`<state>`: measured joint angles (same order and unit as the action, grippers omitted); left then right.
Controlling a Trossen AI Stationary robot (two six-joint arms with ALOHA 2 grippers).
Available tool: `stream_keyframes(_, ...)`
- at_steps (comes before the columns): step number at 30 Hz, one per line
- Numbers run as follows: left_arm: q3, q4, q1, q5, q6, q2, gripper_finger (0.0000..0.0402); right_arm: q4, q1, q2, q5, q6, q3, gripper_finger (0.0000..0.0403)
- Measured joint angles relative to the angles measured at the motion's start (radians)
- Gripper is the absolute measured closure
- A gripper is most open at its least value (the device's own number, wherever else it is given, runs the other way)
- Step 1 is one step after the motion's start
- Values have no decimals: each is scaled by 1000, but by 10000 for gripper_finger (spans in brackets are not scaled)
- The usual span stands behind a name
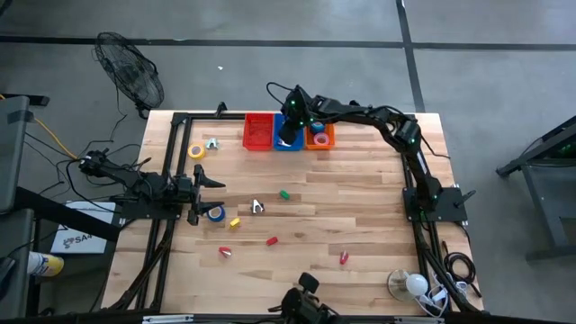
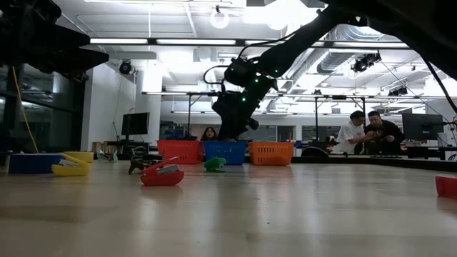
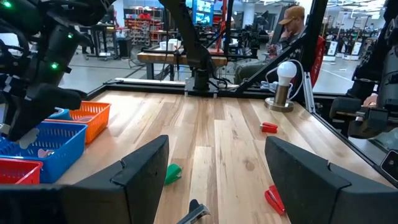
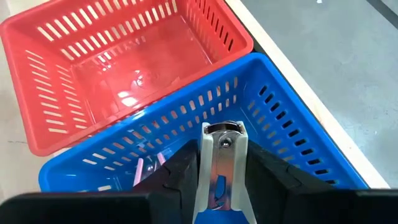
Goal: Pick and place Stapler, Stapler remover, tape
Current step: Put the gray staple remover into the blue bin, then put the green stapler into the red bin
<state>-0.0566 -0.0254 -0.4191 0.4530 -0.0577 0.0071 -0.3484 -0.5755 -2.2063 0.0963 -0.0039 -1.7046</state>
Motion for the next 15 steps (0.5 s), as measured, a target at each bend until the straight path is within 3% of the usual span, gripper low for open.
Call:
stream_keyframes(5,0,0,0,0,0,0,140,-12,0,0,0,3,0,285)
stream_keyframes(15,0,0,0,0,0,0,140,-14,0,1,8,6,0,213)
